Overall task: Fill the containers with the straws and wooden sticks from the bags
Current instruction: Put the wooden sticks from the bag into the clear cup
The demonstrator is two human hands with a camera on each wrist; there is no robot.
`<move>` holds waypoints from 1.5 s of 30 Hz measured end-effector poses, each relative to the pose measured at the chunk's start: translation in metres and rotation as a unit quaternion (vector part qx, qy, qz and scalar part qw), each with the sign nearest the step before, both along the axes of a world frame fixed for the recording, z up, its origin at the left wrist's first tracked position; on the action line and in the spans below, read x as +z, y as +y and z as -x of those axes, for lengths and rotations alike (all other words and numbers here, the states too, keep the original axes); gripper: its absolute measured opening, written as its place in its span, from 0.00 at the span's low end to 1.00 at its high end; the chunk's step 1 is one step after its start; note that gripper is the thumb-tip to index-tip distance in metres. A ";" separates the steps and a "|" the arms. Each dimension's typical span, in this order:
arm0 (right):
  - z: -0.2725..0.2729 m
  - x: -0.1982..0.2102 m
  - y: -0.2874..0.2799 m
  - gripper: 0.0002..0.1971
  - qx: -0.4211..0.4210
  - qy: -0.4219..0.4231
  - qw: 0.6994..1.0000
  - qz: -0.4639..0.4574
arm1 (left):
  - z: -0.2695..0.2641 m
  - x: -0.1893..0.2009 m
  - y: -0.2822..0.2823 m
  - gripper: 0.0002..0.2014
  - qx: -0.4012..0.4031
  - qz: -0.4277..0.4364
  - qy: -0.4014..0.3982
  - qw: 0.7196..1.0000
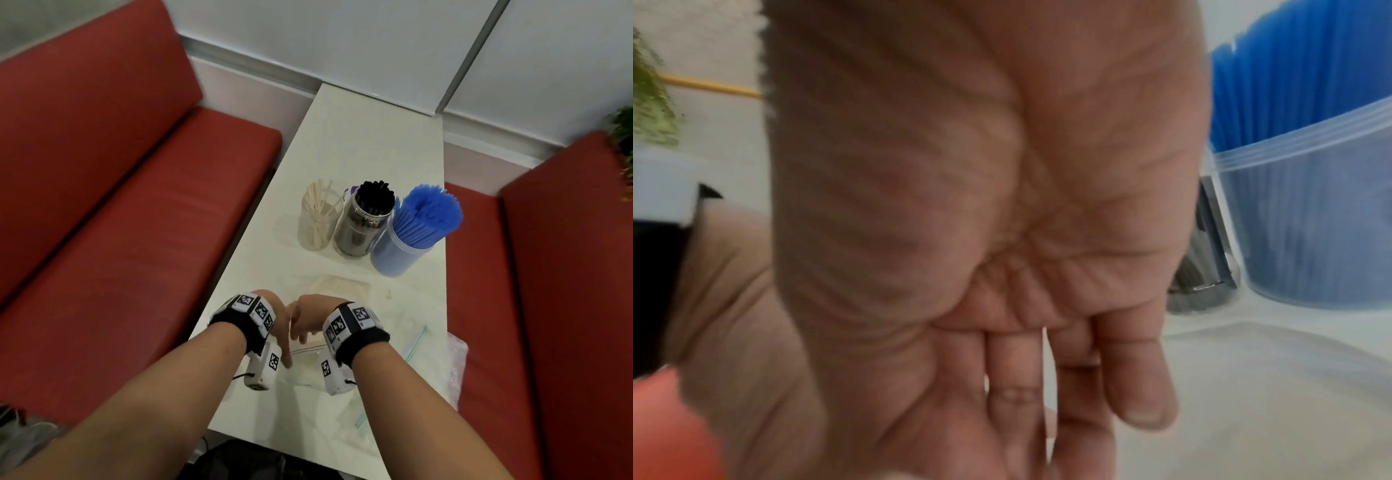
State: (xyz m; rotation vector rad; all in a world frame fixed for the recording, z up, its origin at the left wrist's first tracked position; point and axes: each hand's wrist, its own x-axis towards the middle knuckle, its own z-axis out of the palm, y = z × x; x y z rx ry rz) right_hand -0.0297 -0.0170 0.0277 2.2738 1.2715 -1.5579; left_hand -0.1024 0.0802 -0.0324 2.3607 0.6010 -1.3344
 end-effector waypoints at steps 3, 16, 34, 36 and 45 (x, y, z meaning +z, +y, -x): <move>-0.013 0.012 -0.001 0.10 -0.068 -0.054 0.994 -0.066 | 0.001 -0.007 -0.018 0.65 -0.026 -0.029 -0.012 0.999; -0.009 -0.044 -0.040 0.20 -0.124 -0.173 0.944 -0.252 | -0.010 0.003 -0.002 0.11 0.446 0.234 -0.339 0.795; -0.027 -0.107 -0.033 0.21 0.136 -0.242 0.936 -0.218 | -0.006 -0.027 0.022 0.30 0.283 0.107 -0.337 0.891; -0.029 -0.107 -0.031 0.20 0.123 -0.225 0.941 -0.222 | -0.008 -0.029 0.030 0.28 0.246 0.077 -0.339 0.905; -0.025 -0.092 -0.024 0.15 0.043 -0.181 0.898 -0.400 | -0.019 -0.019 0.048 0.19 0.267 0.144 -0.377 0.875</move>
